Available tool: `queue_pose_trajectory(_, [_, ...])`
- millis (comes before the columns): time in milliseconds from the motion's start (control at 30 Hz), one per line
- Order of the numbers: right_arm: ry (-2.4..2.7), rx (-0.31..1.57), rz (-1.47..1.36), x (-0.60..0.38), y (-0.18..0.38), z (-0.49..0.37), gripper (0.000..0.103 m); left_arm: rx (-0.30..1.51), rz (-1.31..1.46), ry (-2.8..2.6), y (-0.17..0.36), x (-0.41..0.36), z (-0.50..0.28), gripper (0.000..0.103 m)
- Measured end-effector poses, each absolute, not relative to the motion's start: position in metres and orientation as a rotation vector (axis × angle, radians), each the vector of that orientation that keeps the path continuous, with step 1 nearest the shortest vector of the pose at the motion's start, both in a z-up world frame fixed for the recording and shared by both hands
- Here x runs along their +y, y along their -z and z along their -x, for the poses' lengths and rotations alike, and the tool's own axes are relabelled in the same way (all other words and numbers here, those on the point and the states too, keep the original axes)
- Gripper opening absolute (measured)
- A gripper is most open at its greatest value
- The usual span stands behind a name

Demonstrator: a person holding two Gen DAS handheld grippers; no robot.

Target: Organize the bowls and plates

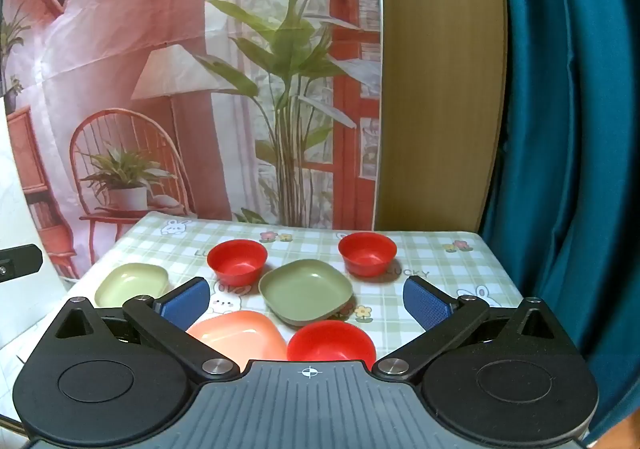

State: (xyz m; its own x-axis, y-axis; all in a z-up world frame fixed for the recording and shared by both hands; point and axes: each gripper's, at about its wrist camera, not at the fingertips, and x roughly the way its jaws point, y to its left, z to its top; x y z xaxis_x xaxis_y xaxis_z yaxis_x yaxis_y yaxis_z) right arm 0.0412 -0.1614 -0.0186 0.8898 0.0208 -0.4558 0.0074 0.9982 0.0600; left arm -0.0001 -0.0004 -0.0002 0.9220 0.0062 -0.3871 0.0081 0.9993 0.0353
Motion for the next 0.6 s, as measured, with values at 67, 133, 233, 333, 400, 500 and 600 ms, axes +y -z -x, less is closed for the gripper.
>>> queue_pose_trajectory(67, [-0.007, 0.477, -0.061, -0.162, 0.019, -0.041, 0.103, 0.396, -0.033, 0.003, 0.0, 0.0, 0.0, 0.09])
queue_pose_trajectory(133, [-0.007, 0.478, -0.061, -0.162, 0.019, -0.041, 0.103, 0.394, -0.03, 0.004, 0.0, 0.0, -0.001, 0.09])
queue_pose_trajectory(233, [-0.008, 0.48, -0.063, -0.163, 0.02, -0.042, 0.103, 0.392, -0.018, 0.004, -0.003, 0.012, -0.002, 0.09])
queue_pose_trajectory(333, [-0.008, 0.478, -0.062, -0.163, 0.02, -0.042, 0.103, 0.386, -0.015, 0.006, -0.004, 0.017, 0.002, 0.09])
queue_pose_trajectory(400, [-0.008, 0.477, -0.062, -0.163, 0.02, -0.042, 0.103, 0.386, -0.018, -0.002, -0.006, 0.016, 0.0, 0.09])
queue_pose_trajectory(500, [-0.008, 0.479, -0.063, -0.163, 0.02, -0.042, 0.103, 0.379, -0.024, -0.016, -0.004, 0.004, 0.003, 0.09])
queue_pose_trajectory(600, [-0.007, 0.479, -0.064, -0.164, 0.02, -0.042, 0.103, 0.377, -0.024, -0.017, -0.003, 0.003, 0.003, 0.09])
